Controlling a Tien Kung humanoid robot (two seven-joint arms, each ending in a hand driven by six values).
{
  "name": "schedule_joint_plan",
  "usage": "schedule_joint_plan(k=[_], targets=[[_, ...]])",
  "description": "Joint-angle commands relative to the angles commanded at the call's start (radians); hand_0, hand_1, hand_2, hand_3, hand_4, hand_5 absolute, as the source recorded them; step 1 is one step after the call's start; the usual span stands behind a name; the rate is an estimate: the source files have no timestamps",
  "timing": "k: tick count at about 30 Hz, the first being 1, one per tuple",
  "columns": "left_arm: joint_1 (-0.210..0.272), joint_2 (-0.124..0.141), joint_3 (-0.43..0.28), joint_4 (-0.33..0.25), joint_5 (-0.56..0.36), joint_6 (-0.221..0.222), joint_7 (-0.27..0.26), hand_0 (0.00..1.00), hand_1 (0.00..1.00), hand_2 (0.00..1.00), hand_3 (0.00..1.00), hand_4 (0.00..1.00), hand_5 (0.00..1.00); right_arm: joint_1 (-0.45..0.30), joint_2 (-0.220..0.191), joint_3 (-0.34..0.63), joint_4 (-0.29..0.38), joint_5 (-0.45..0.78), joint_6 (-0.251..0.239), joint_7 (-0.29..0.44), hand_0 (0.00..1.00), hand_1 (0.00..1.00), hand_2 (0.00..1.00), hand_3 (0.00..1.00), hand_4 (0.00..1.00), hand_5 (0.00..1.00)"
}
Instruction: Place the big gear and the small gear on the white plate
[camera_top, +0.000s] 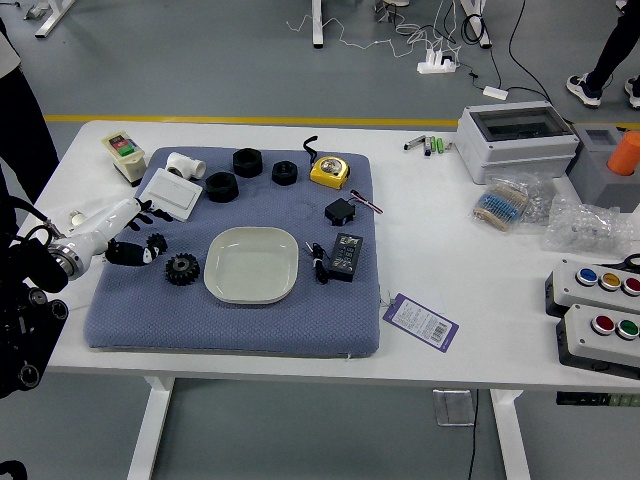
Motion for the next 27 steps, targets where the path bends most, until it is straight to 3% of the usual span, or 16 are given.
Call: schedule_joint_plan(k=[11,27], targets=[[-0.026,0.011,0.059,0.047,0.0,0.016,0.0,0.625,0.747,0.802,0.685,0.682,0.002,-0.004,0.001,-0.005,0.001,0.002,0.0,0.0,0.668,0.686,0.736,0.56,0.784,0.678],[-0.066,-0.02,0.024,0.142,0.0,0.041,-0.009,0.618,0.73,0.788,0.673,0.691,0.002,-0.002,0.0,0.004,0.002,0.001,-0.001,0.001,0.668,0.687,0.735,0.559,0.784,0.679]])
